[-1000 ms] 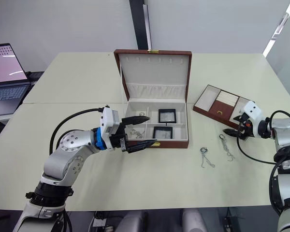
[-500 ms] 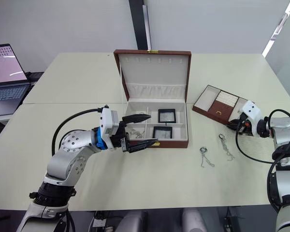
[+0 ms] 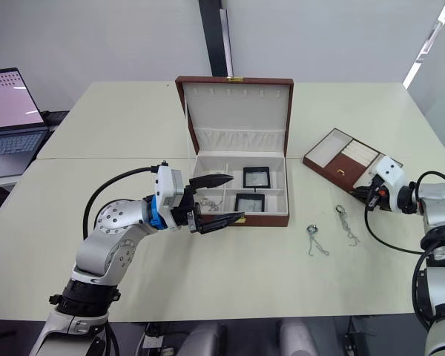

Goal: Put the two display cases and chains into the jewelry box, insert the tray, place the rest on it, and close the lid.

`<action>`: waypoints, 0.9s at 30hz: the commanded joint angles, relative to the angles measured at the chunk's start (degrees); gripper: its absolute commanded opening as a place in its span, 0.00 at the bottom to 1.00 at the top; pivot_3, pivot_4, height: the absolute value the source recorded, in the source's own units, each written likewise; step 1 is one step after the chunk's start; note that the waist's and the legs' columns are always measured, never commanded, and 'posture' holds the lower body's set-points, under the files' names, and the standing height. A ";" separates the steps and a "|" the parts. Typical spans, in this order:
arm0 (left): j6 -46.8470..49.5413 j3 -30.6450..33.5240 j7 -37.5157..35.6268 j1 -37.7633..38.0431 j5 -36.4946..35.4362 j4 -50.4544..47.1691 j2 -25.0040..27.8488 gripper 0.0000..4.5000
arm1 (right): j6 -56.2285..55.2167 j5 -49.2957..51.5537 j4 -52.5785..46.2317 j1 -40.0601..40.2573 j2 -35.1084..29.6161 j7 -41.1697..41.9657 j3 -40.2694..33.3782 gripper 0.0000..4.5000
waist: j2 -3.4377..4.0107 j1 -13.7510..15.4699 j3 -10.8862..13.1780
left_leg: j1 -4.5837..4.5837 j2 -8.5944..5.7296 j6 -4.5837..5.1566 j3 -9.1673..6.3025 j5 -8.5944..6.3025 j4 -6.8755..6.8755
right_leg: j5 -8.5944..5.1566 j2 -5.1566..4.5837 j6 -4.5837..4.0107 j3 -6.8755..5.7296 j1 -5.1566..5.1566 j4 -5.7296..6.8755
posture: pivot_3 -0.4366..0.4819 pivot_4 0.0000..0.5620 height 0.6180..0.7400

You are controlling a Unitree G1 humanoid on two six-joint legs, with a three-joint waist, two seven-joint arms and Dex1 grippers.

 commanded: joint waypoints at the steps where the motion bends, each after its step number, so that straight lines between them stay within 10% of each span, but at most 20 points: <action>1: -0.62 1.69 0.99 1.13 0.08 -1.67 0.51 1.00 | 2.59 3.72 -9.29 3.23 -3.67 0.95 -4.36 0.00 | 0.00 0.02 0.00 | 0.00 0.00 0.00 0.00 0.00 0.00 | 0.00 0.00 0.00 0.00 0.00 0.00 | 0.48 0.27 1.00; 18: 0.24 9.74 7.74 12.42 -1.15 -8.34 2.69 1.00 | 32.79 21.66 -68.67 34.30 -13.69 3.61 -16.91 0.00 | 0.09 0.22 -0.05 | 0.05 0.02 0.26 -0.02 -0.15 0.06 | -0.01 0.01 0.00 0.04 0.01 0.16 | 0.48 0.27 1.00; 27: -1.10 15.19 14.27 22.97 -0.90 -13.55 1.55 1.00 | 38.12 26.35 -77.21 30.94 -15.10 4.04 -11.75 0.00 | 0.08 0.04 -0.05 | 0.11 0.05 0.26 -0.01 -0.15 0.04 | -0.01 0.03 0.00 0.02 0.06 0.12 | 0.48 0.27 1.00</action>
